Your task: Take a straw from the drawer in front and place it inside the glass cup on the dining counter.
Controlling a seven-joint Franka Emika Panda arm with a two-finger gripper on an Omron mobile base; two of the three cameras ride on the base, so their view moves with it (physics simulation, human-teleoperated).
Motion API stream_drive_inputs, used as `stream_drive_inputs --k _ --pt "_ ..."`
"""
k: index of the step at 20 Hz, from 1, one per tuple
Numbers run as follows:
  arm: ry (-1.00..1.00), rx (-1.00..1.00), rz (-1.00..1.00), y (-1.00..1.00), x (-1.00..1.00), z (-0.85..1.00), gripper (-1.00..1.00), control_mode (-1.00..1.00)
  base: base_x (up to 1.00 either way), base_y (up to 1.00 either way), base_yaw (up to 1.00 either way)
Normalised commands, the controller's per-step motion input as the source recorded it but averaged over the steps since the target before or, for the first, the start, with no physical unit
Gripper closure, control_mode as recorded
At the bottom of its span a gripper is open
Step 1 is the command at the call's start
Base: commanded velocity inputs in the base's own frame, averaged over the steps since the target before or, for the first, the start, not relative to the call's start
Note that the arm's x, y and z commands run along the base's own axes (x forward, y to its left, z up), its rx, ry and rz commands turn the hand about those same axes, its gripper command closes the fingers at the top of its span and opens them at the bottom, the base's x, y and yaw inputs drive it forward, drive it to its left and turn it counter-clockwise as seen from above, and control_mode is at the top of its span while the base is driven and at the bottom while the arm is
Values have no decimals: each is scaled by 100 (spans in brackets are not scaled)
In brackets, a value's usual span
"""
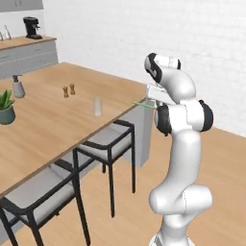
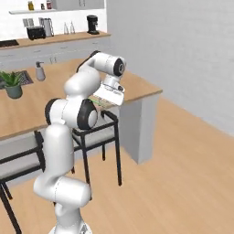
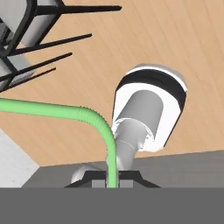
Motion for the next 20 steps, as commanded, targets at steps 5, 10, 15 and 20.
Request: stream_drive_inputs --k 5,10,15,20 --pt "0 0 0 0 0 0 100 100 90 -68 52" --pt "0 0 0 0 0 0 100 100 75 -63 64" --pt "0 0 0 0 0 0 100 100 62 -71 64" --pt "0 0 0 0 0 0 100 100 52 -74 47"
